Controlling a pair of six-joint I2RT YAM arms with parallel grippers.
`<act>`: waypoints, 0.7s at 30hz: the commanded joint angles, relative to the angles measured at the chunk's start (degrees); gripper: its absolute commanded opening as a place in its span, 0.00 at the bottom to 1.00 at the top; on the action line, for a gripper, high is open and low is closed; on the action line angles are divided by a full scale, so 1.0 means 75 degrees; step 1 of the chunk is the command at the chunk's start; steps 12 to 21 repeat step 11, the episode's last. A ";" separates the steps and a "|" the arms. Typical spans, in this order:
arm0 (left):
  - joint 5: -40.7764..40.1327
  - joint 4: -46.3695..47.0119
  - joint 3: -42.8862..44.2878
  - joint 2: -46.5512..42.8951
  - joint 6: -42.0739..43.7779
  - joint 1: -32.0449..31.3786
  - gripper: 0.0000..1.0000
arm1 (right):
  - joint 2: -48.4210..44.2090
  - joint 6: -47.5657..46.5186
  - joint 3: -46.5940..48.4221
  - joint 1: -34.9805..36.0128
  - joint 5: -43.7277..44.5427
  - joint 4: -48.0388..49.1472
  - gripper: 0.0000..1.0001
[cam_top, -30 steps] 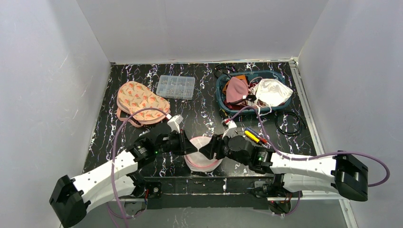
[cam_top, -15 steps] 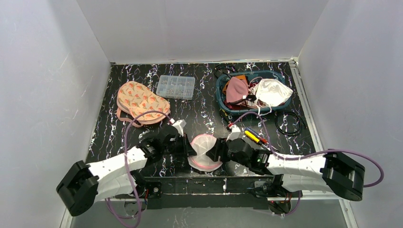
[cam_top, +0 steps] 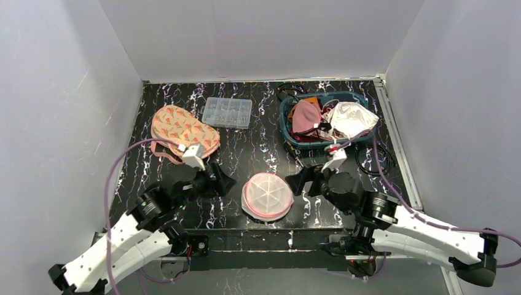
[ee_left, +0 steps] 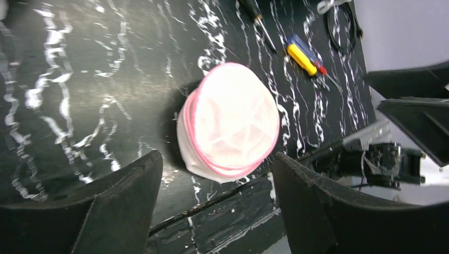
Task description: Unzip the laundry bag and remove the bra
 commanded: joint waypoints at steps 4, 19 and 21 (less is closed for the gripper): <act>-0.2506 -0.2647 0.0739 -0.1524 -0.0052 0.0006 0.81 | -0.1066 -0.0274 0.0614 0.0005 0.1761 -0.1169 0.99; -0.3141 -0.3496 0.1098 -0.1567 0.0063 0.0007 0.82 | -0.1479 -0.0320 0.0302 0.0004 0.2098 -0.0965 0.99; -0.3141 -0.3496 0.1098 -0.1567 0.0063 0.0007 0.82 | -0.1479 -0.0320 0.0302 0.0004 0.2098 -0.0965 0.99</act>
